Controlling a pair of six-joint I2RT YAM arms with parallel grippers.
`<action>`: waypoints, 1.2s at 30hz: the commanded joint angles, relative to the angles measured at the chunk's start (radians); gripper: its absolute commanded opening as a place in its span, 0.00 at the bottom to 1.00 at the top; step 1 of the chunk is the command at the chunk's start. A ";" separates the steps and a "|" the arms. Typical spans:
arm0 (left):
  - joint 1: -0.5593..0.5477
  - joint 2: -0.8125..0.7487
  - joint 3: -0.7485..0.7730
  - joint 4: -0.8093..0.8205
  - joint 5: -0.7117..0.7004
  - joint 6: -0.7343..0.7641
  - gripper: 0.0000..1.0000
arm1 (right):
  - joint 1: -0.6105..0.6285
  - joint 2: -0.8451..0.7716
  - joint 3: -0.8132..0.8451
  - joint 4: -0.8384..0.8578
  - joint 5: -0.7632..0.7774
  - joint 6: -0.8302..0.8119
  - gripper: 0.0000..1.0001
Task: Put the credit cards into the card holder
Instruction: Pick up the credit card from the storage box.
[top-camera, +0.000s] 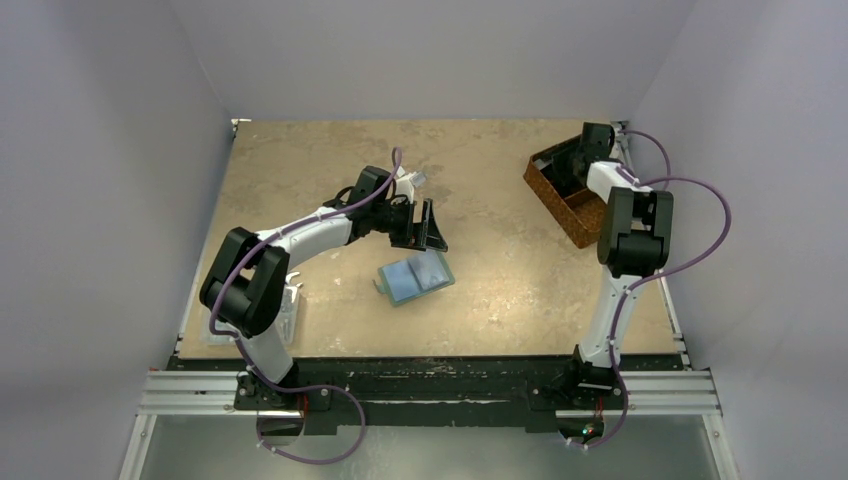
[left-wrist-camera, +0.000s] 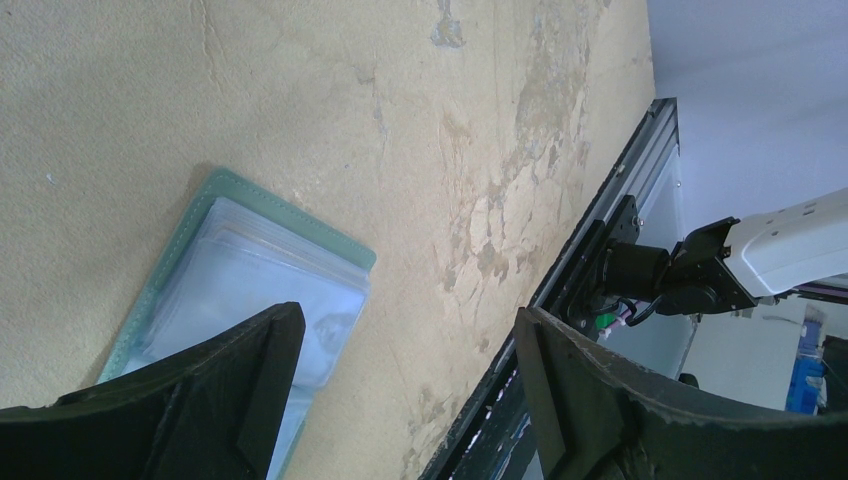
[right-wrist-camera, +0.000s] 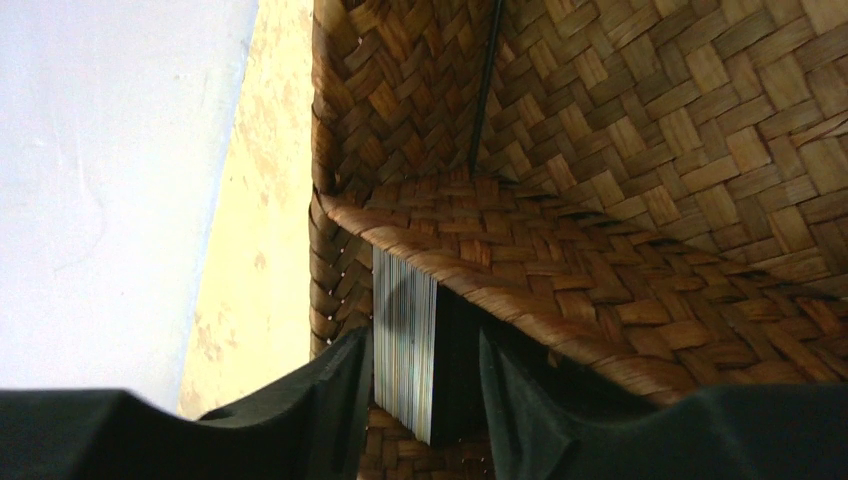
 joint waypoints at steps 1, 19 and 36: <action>-0.006 -0.003 -0.003 0.022 0.018 0.022 0.83 | -0.003 0.017 -0.014 0.059 0.035 0.007 0.46; -0.006 0.002 -0.002 0.022 0.017 0.024 0.83 | -0.003 -0.087 -0.094 0.207 0.005 0.034 0.10; -0.006 0.000 -0.003 0.022 0.020 0.022 0.83 | -0.014 -0.172 -0.148 0.161 -0.015 0.059 0.00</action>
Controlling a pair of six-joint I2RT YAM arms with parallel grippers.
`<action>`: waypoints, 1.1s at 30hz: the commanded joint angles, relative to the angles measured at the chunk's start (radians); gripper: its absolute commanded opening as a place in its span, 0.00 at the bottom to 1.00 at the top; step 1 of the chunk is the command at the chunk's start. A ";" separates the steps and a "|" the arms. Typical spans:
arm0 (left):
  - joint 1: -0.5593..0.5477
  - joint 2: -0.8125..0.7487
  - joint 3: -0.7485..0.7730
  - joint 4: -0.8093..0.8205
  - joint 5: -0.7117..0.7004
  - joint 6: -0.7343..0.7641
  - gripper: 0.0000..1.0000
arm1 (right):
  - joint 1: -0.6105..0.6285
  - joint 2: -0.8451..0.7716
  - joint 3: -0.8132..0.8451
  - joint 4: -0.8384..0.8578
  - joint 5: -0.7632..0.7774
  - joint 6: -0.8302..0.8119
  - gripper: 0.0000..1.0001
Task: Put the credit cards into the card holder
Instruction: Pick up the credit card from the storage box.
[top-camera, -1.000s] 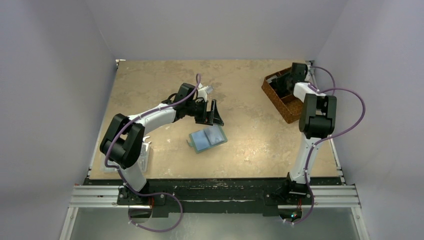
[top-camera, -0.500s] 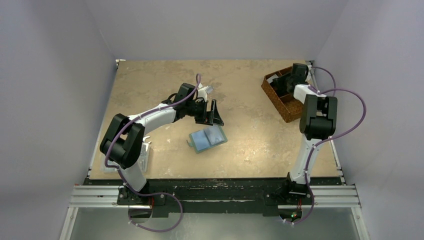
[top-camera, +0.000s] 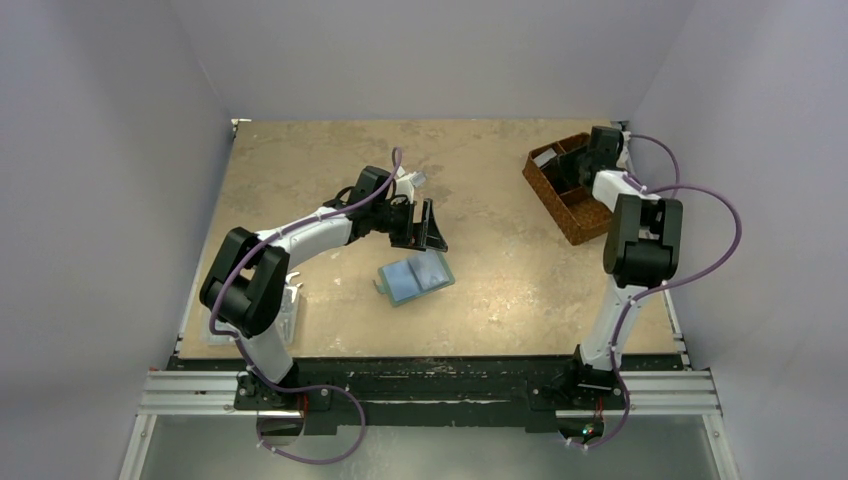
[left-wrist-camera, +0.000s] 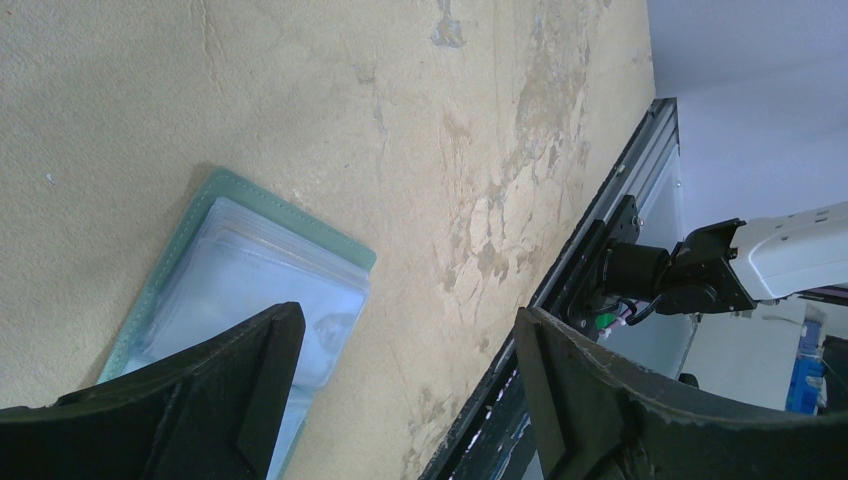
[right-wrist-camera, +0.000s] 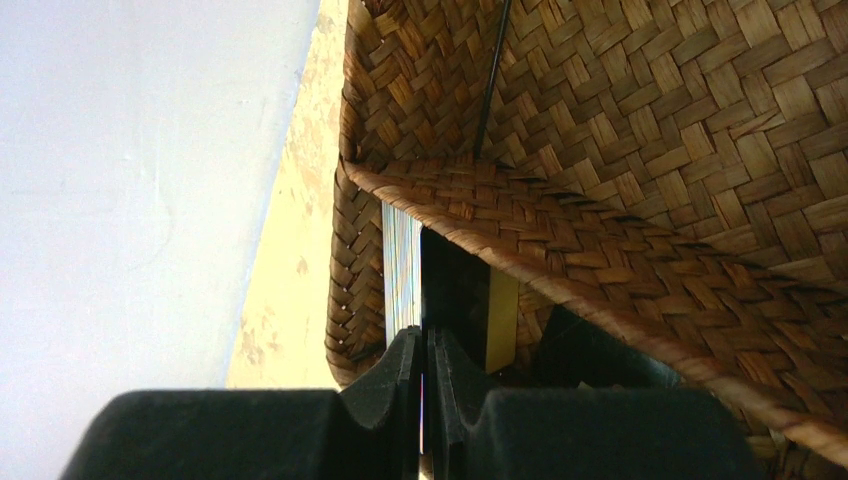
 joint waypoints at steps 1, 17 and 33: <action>-0.006 0.000 -0.003 0.022 0.020 0.022 0.83 | -0.003 -0.078 -0.006 0.018 -0.020 0.014 0.00; -0.006 0.001 -0.003 0.024 0.022 0.021 0.83 | -0.027 -0.232 -0.118 0.047 -0.043 -0.052 0.00; 0.001 0.015 0.017 0.079 0.102 -0.051 0.83 | -0.070 -0.294 -0.321 0.383 -0.354 -0.258 0.00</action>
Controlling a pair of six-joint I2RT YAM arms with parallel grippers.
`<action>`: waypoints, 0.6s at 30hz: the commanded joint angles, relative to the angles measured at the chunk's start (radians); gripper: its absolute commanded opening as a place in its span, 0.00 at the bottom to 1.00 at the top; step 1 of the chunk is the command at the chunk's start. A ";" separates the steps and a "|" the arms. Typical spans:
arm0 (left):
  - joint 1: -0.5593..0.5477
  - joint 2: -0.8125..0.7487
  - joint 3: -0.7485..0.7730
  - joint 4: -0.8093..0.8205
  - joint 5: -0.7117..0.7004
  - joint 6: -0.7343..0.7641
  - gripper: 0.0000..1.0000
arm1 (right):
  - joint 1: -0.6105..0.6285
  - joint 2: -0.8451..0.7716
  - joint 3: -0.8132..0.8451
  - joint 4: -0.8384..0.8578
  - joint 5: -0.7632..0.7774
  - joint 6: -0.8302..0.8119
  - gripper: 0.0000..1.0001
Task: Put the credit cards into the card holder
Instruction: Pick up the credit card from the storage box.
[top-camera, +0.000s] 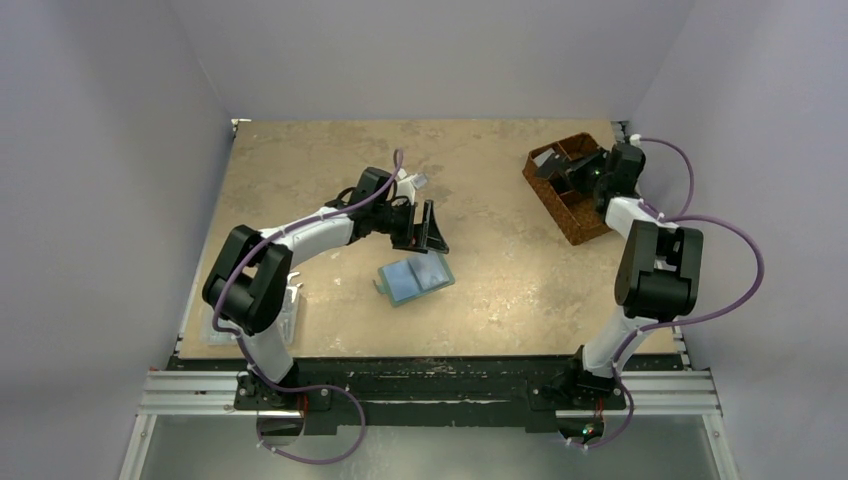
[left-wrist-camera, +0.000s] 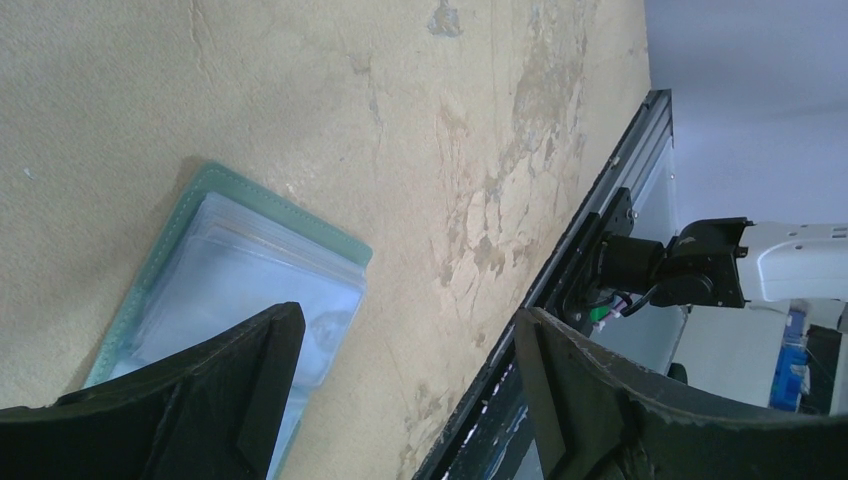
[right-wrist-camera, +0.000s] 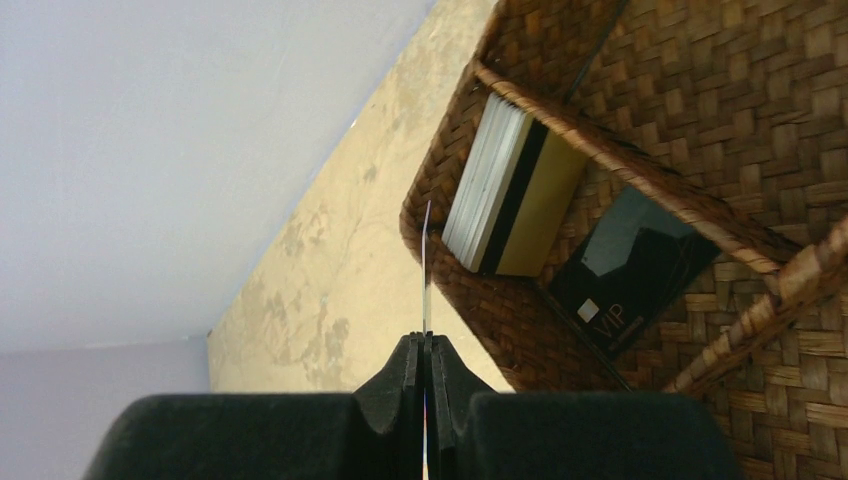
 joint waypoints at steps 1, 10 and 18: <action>0.003 -0.007 0.021 0.091 0.088 -0.059 0.83 | 0.001 -0.033 -0.004 0.153 -0.170 -0.098 0.00; 0.096 -0.062 -0.006 0.413 0.219 -0.345 0.83 | 0.094 -0.140 -0.099 0.142 -0.385 -0.149 0.00; 0.173 -0.100 -0.098 0.694 0.289 -0.577 0.84 | 0.309 -0.185 -0.165 0.219 -0.578 -0.081 0.00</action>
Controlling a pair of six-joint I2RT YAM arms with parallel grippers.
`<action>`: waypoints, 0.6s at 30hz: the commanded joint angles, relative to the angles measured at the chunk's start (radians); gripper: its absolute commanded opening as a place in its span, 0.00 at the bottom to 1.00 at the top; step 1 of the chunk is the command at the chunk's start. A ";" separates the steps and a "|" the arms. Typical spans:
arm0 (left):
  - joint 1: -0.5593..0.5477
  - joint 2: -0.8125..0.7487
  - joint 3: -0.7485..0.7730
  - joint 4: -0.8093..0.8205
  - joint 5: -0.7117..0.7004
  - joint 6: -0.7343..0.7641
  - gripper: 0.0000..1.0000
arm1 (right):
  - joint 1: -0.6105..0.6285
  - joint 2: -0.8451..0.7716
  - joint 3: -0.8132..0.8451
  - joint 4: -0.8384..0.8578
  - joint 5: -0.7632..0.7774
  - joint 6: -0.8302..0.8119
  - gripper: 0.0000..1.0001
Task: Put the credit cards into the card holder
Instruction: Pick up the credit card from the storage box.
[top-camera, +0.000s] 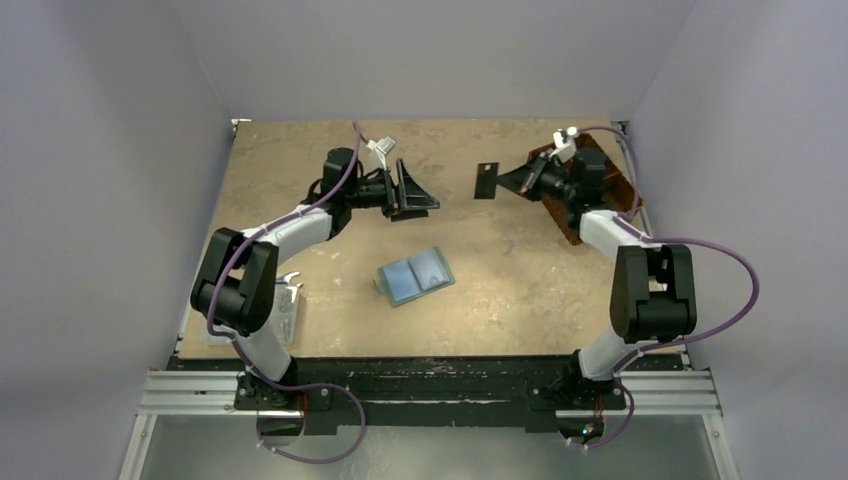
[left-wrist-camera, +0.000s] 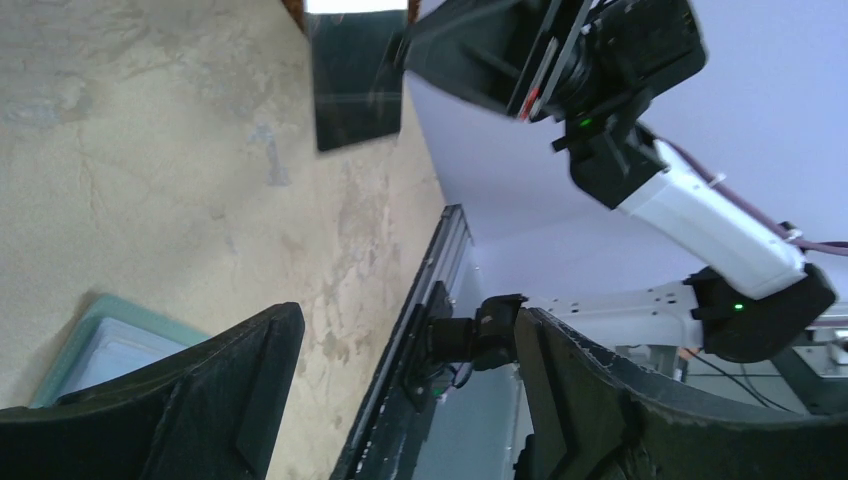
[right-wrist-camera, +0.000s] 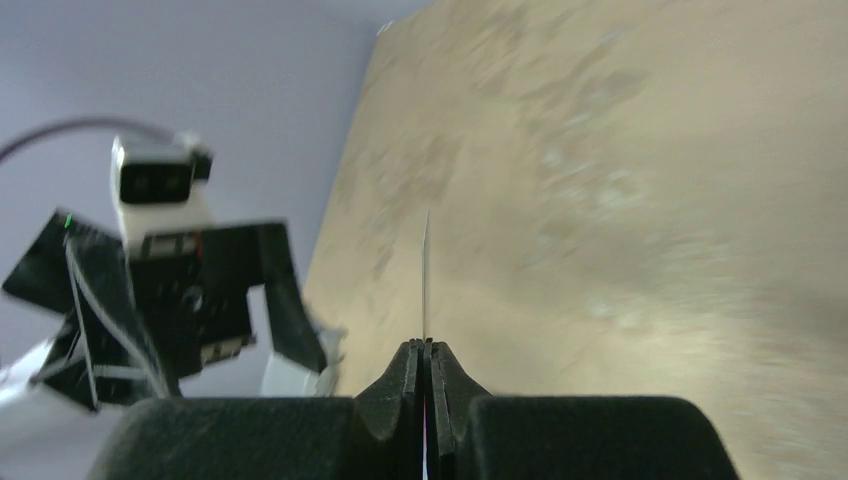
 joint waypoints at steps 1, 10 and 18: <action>0.029 -0.068 -0.061 0.241 0.086 -0.167 0.84 | 0.102 -0.037 -0.027 0.109 -0.171 0.062 0.00; 0.060 -0.151 -0.212 0.371 0.125 -0.214 0.83 | 0.201 -0.068 -0.068 0.276 -0.262 0.222 0.00; 0.055 -0.089 -0.306 0.810 0.156 -0.507 0.65 | 0.241 -0.046 -0.107 0.498 -0.295 0.408 0.00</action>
